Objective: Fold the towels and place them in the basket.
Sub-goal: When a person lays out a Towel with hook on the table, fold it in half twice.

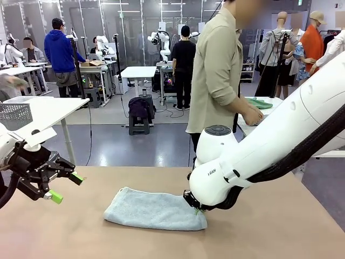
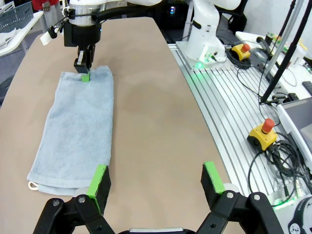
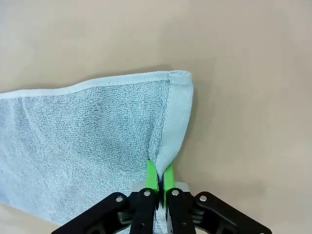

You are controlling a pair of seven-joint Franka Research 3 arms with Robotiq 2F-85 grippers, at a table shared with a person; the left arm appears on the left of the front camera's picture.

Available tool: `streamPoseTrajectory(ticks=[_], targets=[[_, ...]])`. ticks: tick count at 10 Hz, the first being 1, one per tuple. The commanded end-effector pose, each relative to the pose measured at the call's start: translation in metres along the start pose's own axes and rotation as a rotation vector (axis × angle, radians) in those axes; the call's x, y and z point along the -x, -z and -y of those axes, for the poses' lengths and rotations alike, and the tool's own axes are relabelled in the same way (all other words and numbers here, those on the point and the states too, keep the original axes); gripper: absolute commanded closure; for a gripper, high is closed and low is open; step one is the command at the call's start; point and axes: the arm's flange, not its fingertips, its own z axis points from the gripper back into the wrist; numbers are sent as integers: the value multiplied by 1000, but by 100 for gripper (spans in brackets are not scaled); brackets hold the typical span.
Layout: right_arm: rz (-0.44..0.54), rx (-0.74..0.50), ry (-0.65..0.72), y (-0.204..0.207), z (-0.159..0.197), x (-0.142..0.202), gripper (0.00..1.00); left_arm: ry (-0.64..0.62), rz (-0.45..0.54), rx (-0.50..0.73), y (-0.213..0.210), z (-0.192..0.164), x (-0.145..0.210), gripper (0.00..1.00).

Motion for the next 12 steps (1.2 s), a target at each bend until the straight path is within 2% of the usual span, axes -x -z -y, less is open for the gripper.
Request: streamPoseTrajectory(ticks=[1, 3, 6, 9, 12], targets=[[25, 28, -11, 10, 14, -7, 100, 18, -4, 9, -2, 2, 1, 6], [64, 27, -61, 3, 32, -22, 100, 18, -4, 9, -2, 2, 1, 6], [83, 32, -115, -15, 33, -29, 100, 18, -4, 9, -2, 2, 1, 6], [102, 78, -140, -64, 4, -32, 100, 18, -4, 9, -2, 2, 1, 6], [118, 141, -192, -109, -46, -12, 100, 18, -4, 9, -2, 2, 1, 6]])
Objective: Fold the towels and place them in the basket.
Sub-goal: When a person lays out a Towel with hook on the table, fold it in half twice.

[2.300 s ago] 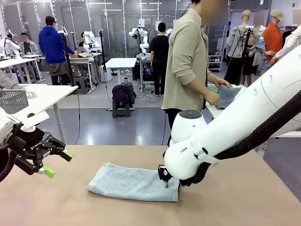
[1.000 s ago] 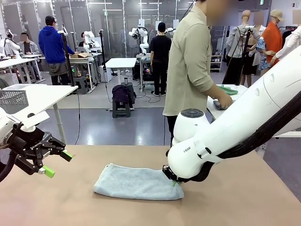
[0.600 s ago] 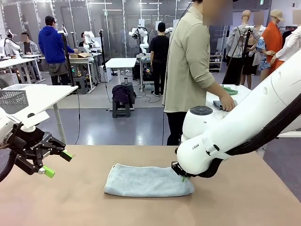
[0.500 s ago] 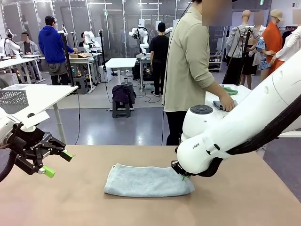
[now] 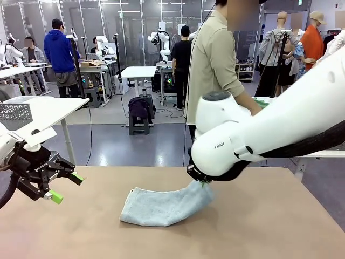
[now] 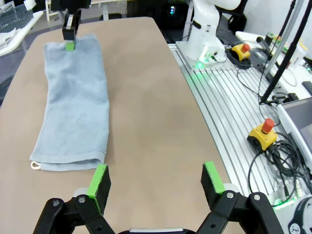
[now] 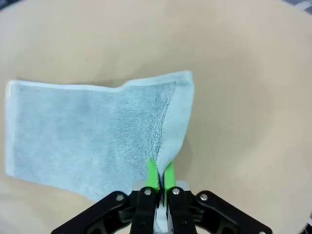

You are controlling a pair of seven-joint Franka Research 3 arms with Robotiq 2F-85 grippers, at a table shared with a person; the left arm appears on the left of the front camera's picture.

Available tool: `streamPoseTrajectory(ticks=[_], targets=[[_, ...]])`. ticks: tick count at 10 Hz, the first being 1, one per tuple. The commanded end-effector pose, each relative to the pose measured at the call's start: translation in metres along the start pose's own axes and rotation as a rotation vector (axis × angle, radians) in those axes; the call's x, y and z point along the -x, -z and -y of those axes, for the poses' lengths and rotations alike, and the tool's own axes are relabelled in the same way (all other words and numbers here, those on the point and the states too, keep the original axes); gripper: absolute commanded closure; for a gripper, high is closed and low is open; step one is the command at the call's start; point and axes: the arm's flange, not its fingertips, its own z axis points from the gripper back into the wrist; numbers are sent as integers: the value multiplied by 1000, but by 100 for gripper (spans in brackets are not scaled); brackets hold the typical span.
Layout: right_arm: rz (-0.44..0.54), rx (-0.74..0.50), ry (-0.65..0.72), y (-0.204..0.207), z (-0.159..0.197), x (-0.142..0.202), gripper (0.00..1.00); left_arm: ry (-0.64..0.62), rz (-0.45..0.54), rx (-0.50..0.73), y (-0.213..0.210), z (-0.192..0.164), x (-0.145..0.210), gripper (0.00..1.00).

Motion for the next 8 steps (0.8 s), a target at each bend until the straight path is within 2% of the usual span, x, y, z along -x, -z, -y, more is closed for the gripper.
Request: streamPoseTrajectory(ticks=[1, 4, 6, 8], targets=[[2, 57, 3, -13, -40, 4, 100, 18, -4, 9, -2, 2, 1, 6], [8, 95, 41, -15, -110, 14, 100, 18, -4, 9, -2, 2, 1, 6], [2, 96, 110, -6, -147, 23, 100, 18, -4, 9, -2, 2, 1, 6], [-45, 91, 220, -6, -175, 31, 100, 18, -4, 9, -2, 2, 1, 6]])
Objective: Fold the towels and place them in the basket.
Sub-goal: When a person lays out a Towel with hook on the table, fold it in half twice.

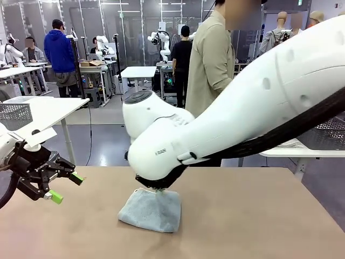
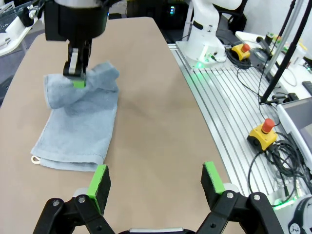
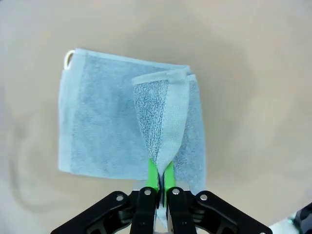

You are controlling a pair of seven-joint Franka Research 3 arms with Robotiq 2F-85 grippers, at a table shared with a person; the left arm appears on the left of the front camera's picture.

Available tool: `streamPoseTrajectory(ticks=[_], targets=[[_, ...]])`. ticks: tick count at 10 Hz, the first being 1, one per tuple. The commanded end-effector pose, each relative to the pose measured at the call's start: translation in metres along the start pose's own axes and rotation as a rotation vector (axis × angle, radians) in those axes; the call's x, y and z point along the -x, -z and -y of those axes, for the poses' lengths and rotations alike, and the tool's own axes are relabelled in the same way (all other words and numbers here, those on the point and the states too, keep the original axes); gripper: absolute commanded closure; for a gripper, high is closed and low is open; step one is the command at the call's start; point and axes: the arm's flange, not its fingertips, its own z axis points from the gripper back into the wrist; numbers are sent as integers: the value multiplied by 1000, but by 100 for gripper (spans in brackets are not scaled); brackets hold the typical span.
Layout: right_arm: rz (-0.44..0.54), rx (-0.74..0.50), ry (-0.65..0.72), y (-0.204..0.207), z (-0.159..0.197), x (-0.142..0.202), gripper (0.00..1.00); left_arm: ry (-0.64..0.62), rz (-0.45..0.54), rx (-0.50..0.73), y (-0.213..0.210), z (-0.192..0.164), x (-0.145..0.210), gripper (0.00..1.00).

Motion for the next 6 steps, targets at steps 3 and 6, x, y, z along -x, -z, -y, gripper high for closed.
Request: streamPoseTrajectory(ticks=[3, 6], targets=[[-39, 13, 238, -5, -35, 0, 100, 18, -3, 8, -2, 2, 1, 6], [-31, -9, 300, 10, -45, 5, 100, 18, -3, 8, -2, 2, 1, 6]])
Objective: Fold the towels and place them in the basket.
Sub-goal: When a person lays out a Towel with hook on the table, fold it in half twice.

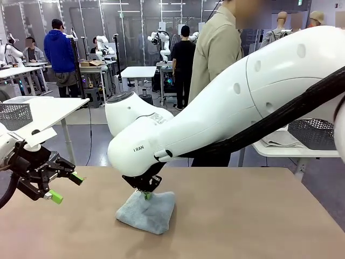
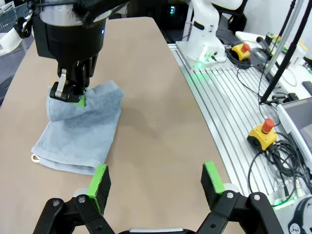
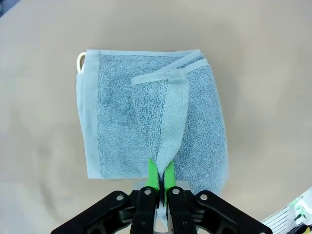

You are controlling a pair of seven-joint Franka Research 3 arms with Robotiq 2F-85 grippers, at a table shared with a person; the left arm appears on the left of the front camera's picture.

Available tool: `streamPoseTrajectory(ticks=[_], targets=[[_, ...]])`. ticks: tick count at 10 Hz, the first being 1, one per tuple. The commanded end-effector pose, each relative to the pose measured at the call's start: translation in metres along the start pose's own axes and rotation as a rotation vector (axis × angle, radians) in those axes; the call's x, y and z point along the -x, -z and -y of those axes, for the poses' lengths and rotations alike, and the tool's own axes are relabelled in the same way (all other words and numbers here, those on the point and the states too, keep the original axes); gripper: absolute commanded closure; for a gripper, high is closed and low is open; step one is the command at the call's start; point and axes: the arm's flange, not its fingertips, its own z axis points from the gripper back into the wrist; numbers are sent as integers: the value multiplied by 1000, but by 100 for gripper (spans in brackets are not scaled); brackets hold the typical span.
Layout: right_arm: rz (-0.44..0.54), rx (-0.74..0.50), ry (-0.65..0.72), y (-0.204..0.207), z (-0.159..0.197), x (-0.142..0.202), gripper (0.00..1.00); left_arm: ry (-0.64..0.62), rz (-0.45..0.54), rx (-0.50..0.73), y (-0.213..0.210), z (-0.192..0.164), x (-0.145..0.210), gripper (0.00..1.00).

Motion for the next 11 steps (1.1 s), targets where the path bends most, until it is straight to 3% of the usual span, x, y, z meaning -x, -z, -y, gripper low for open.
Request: streamPoseTrajectory(ticks=[1, 5, 7, 11], targets=[[8, -46, 96, 10, -9, 6, 100, 18, -3, 8, -2, 2, 1, 6], [-33, -105, 184, 20, -15, 9, 100, 18, -3, 8, -2, 2, 1, 6], [-23, -147, 265, 22, -18, 8, 75, 18, -3, 8, -2, 2, 1, 6], [-17, -231, 347, 19, -11, 1, 39, 18, -3, 8, -2, 2, 1, 6]])
